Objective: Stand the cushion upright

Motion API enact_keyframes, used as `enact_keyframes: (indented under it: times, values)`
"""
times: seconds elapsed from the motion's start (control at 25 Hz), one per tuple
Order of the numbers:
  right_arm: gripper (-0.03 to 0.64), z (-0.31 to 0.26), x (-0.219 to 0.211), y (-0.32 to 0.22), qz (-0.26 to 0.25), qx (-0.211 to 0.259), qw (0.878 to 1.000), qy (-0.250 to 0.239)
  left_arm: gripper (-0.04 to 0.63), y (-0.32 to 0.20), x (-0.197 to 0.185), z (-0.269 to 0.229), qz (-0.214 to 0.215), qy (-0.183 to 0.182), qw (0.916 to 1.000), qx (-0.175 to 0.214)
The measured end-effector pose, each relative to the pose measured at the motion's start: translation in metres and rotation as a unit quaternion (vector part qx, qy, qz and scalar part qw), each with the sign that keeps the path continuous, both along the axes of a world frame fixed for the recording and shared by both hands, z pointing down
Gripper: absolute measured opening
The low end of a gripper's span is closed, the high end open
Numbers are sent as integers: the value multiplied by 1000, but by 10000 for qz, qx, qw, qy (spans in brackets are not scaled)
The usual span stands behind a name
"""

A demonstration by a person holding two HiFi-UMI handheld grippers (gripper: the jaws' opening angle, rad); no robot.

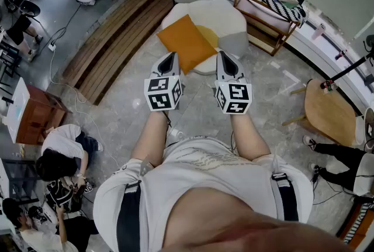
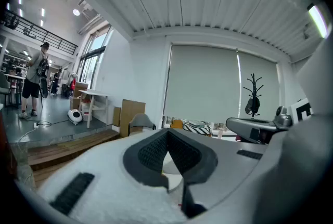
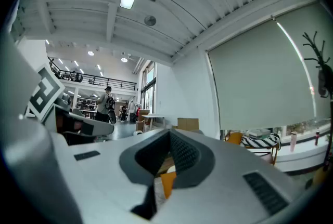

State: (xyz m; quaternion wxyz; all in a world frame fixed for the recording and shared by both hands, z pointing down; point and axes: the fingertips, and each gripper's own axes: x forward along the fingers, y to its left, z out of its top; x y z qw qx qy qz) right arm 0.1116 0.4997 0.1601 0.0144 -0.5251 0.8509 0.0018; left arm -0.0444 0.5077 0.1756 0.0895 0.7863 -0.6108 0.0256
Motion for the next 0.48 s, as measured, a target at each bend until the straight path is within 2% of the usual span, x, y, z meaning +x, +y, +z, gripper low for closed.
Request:
enact_keyframes:
  times: [0.48]
  values:
    - [28, -6, -41, -2, -179, 114, 9997, -79, 20, 1, -35, -1, -95, 79, 9999, 101]
